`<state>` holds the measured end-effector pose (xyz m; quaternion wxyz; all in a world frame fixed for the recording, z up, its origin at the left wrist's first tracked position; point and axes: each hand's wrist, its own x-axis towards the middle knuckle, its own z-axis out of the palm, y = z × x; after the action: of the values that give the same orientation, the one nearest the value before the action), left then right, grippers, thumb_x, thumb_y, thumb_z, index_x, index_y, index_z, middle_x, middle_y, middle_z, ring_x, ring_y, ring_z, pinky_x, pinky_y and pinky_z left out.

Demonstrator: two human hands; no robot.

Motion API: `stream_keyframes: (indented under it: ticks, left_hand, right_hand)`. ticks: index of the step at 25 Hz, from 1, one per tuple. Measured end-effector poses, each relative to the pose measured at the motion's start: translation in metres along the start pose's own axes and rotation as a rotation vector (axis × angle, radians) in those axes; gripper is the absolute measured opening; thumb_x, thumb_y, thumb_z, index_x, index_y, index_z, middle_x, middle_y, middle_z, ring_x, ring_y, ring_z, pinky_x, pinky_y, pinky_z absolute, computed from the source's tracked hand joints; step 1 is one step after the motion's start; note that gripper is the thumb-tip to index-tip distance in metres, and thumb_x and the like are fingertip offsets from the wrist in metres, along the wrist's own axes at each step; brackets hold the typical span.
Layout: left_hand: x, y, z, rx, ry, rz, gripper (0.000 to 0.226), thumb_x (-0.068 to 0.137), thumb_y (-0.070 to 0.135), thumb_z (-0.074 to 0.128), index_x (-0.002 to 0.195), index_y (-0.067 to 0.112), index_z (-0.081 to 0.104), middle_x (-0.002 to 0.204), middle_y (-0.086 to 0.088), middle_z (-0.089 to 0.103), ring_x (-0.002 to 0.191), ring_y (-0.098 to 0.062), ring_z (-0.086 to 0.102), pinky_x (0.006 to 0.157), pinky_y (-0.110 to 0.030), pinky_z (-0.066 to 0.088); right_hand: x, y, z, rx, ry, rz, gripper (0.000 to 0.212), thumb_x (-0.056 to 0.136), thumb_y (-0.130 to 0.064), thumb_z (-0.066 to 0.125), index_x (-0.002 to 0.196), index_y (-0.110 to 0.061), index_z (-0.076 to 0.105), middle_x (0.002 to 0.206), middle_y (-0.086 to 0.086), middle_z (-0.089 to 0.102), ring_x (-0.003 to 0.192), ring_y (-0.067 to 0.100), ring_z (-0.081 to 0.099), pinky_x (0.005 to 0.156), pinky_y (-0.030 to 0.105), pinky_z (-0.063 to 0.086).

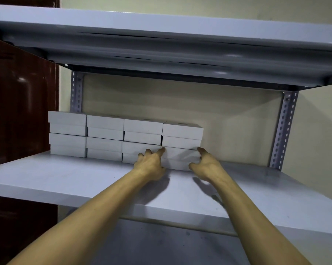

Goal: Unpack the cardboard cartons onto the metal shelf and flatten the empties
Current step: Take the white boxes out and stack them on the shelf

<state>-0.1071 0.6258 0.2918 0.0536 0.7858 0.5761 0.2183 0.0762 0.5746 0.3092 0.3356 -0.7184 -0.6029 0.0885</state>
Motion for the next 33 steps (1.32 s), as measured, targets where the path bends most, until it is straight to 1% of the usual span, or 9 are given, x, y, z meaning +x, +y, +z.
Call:
stream_keyframes:
  ticks: [2, 5, 8, 11, 16, 23, 27, 30, 33]
  left_hand:
    - [-0.007, -0.001, -0.002, -0.002, 0.024, 0.039, 0.073, 0.096, 0.036, 0.055, 0.158, 0.036, 0.017, 0.143, -0.014, 0.039, 0.130, -0.041, 0.035, 0.109, -0.050, 0.039]
    - [-0.023, -0.003, -0.007, 0.033, 0.088, 0.094, 0.066, 0.097, 0.041, 0.052, 0.156, 0.035, 0.024, 0.144, -0.013, 0.042, 0.129, -0.040, 0.040, 0.109, -0.049, 0.037]
    - [-0.040, -0.004, -0.015, 0.014, 0.130, 0.124, 0.059, 0.099, 0.045, 0.050, 0.153, 0.033, 0.031, 0.145, -0.010, 0.044, 0.129, -0.038, 0.041, 0.107, -0.048, 0.037]
    - [-0.058, -0.008, -0.021, -0.042, 0.152, 0.171, 0.056, 0.098, 0.044, 0.051, 0.151, 0.031, 0.036, 0.144, -0.009, 0.046, 0.127, -0.037, 0.043, 0.107, -0.047, 0.037]
    - [-0.094, -0.014, -0.029, -0.079, 0.225, 0.233, 0.050, 0.098, 0.044, 0.051, 0.146, 0.030, 0.043, 0.140, -0.005, 0.050, 0.129, -0.031, 0.043, 0.107, -0.043, 0.034]
    - [-0.146, -0.024, -0.031, -0.111, 0.240, 0.257, 0.045, 0.099, 0.043, 0.051, 0.143, 0.031, 0.046, 0.140, -0.001, 0.050, 0.131, -0.028, 0.040, 0.107, -0.041, 0.029]
    - [-0.168, -0.031, -0.029, -0.130, 0.254, 0.256, 0.043, 0.099, 0.043, 0.051, 0.140, 0.032, 0.048, 0.139, 0.000, 0.052, 0.129, -0.028, 0.042, 0.107, -0.042, 0.030]
    - [-0.184, -0.037, -0.024, -0.136, 0.248, 0.232, 0.042, 0.099, 0.044, 0.051, 0.139, 0.033, 0.049, 0.138, 0.001, 0.052, 0.128, -0.027, 0.042, 0.107, -0.042, 0.030]
    - [-0.199, -0.042, -0.019, -0.134, 0.253, 0.209, 0.041, 0.099, 0.045, 0.051, 0.138, 0.034, 0.050, 0.137, 0.002, 0.052, 0.128, -0.027, 0.042, 0.106, -0.040, 0.030]
  right_hand:
    - [-0.009, -0.003, 0.001, 0.001, 0.020, -0.030, 0.073, 0.096, -0.024, 0.060, 0.159, -0.023, 0.025, 0.156, 0.008, 0.041, 0.136, 0.028, 0.048, 0.102, 0.030, 0.043]
    - [-0.027, -0.009, 0.004, 0.002, 0.065, -0.075, 0.065, 0.096, -0.023, 0.061, 0.156, -0.024, 0.034, 0.150, 0.006, 0.047, 0.132, 0.027, 0.050, 0.097, 0.031, 0.045]
    - [-0.042, -0.013, 0.007, -0.023, 0.111, -0.109, 0.065, 0.094, -0.025, 0.062, 0.154, -0.024, 0.036, 0.151, 0.008, 0.048, 0.134, 0.029, 0.049, 0.108, 0.039, 0.044]
    - [-0.059, -0.018, 0.006, -0.017, 0.132, -0.116, 0.065, 0.093, -0.025, 0.062, 0.154, -0.024, 0.038, 0.152, 0.006, 0.047, 0.135, 0.029, 0.049, 0.110, 0.043, 0.043]
    - [-0.097, -0.024, 0.007, 0.008, 0.182, -0.128, 0.060, 0.093, -0.024, 0.061, 0.150, -0.024, 0.044, 0.152, 0.003, 0.049, 0.138, 0.025, 0.046, 0.113, 0.040, 0.040]
    - [-0.155, -0.031, 0.018, 0.051, 0.222, -0.127, 0.055, 0.094, -0.030, 0.059, 0.148, -0.031, 0.045, 0.151, 0.000, 0.047, 0.138, 0.024, 0.044, 0.111, 0.044, 0.040]
    - [-0.180, -0.034, 0.025, 0.069, 0.244, -0.168, 0.053, 0.096, -0.026, 0.058, 0.148, -0.028, 0.047, 0.151, -0.001, 0.047, 0.138, 0.020, 0.043, 0.114, 0.038, 0.036]
    - [-0.193, -0.036, 0.032, 0.087, 0.237, -0.192, 0.051, 0.096, -0.027, 0.058, 0.147, -0.028, 0.048, 0.149, -0.001, 0.049, 0.137, 0.020, 0.044, 0.112, 0.036, 0.037]
    - [-0.202, -0.034, 0.039, 0.116, 0.220, -0.221, 0.051, 0.095, -0.028, 0.058, 0.145, -0.029, 0.050, 0.147, -0.002, 0.052, 0.130, 0.020, 0.051, 0.110, 0.038, 0.041]
